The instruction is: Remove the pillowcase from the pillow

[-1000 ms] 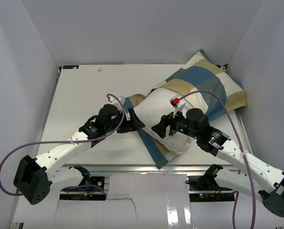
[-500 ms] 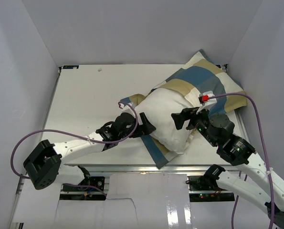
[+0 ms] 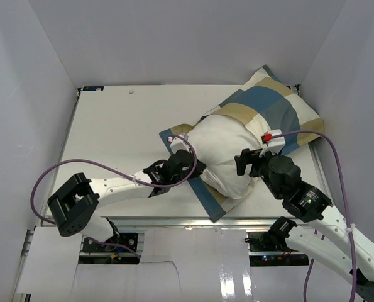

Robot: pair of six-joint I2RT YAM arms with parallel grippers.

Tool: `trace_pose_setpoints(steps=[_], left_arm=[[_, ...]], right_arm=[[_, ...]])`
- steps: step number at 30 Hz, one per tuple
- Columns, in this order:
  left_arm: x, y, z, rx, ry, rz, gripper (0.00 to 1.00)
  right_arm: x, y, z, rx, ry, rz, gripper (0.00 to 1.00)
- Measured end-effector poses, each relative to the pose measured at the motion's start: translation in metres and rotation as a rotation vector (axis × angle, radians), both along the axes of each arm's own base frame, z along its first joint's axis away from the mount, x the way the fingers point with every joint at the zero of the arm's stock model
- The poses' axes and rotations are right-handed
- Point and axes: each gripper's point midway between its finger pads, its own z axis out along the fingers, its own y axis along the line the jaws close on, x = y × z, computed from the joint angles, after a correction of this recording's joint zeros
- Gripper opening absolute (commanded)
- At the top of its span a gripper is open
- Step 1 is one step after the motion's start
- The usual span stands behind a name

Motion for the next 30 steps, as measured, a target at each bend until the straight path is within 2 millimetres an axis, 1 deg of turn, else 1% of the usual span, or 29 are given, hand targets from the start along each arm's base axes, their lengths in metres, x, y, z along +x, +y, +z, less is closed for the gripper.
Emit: trace_pose_setpoints(steps=[1,4,5,8,9,11,13,14,16,19,22,25,28,29,30], left_arm=[[0.002,0.003,0.007,-0.003,-0.015,0.011,0.00],[0.007,0.015,0.035,-0.004,-0.066,0.050,0.00],[0.009,0.018,0.047,-0.005,-0.085,0.064,0.00],[0.016,0.030,0.094,-0.015,-0.154,0.115,0.00],[0.018,0.034,0.111,-0.024,-0.178,0.132,0.00],[0.018,0.044,0.135,-0.033,-0.213,0.159,0.00],[0.019,0.056,0.154,-0.035,-0.243,0.189,0.00],[0.018,0.060,0.160,-0.033,-0.251,0.198,0.00],[0.019,0.068,0.169,-0.021,-0.263,0.220,0.00],[0.021,0.074,0.175,-0.001,-0.268,0.242,0.00],[0.020,0.077,0.175,0.016,-0.264,0.246,0.00],[0.019,0.078,0.171,0.031,-0.254,0.240,0.00],[0.017,0.078,0.170,0.041,-0.246,0.233,0.00],[0.017,0.079,0.171,0.045,-0.245,0.231,0.00],[0.016,0.079,0.171,0.048,-0.243,0.229,0.00]], right_arm=[[-0.002,-0.003,-0.004,0.001,0.003,-0.005,0.89],[-0.008,-0.008,-0.016,0.020,0.021,-0.016,0.90],[-0.010,-0.010,-0.020,0.028,0.028,-0.019,0.89],[-0.019,-0.010,-0.038,0.074,0.056,-0.010,0.88],[-0.022,-0.009,-0.046,0.089,0.071,-0.003,0.88],[-0.027,-0.005,-0.063,0.116,0.108,0.015,0.88],[-0.031,0.000,-0.085,0.116,0.155,0.031,0.87],[-0.034,0.002,-0.097,0.114,0.183,0.037,0.87],[-0.038,0.004,-0.117,0.105,0.229,0.045,0.87],[-0.042,0.003,-0.142,0.091,0.280,0.034,0.86],[-0.042,0.002,-0.158,0.092,0.303,0.017,0.85],[-0.040,0.006,-0.172,0.103,0.303,0.022,0.81],[-0.033,0.015,-0.174,0.137,0.267,0.039,0.71],[-0.032,0.016,-0.172,0.144,0.259,0.040,0.57],[-0.026,0.018,-0.166,0.157,0.229,0.037,0.46]])
